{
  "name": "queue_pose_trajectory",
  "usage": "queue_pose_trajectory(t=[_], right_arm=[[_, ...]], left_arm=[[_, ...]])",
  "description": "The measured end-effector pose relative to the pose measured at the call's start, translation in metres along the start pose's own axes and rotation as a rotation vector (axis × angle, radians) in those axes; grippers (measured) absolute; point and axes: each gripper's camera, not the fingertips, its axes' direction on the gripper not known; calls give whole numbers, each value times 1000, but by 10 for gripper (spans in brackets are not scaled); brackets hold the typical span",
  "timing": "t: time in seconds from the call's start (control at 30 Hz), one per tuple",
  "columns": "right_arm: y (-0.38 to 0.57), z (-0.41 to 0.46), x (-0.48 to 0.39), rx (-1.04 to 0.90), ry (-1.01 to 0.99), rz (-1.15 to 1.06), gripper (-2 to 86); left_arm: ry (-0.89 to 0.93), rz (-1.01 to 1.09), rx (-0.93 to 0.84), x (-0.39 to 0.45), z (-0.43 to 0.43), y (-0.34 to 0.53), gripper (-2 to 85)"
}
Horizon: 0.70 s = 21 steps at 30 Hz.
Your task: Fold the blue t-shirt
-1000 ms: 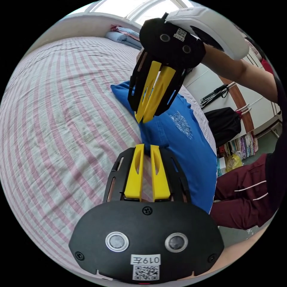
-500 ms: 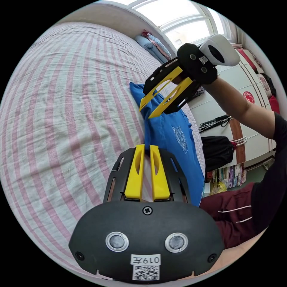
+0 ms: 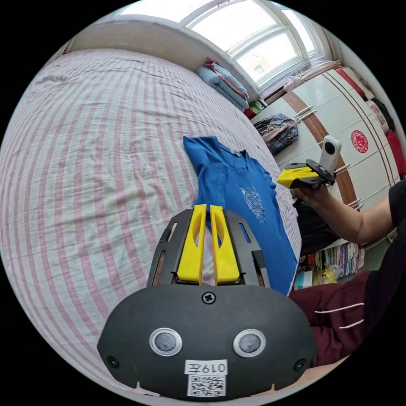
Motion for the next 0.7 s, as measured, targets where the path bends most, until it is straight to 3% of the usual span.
queue_pose_trajectory(t=[0.1,0.23,0.4,0.7], right_arm=[[6,-16,16,146,37,128,55],[-33,-19,41,170,95,89,59],[-117,16,107,-88,141,-67,86],[-178,96,135,-547,73,-519,74]], left_arm=[[-84,51,2,25,11,-8,12],[-134,50,-55,37,40,-10,9],[-129,-29,-60,26,53,8,8],[-45,-95,-8,6,52,26,8]])
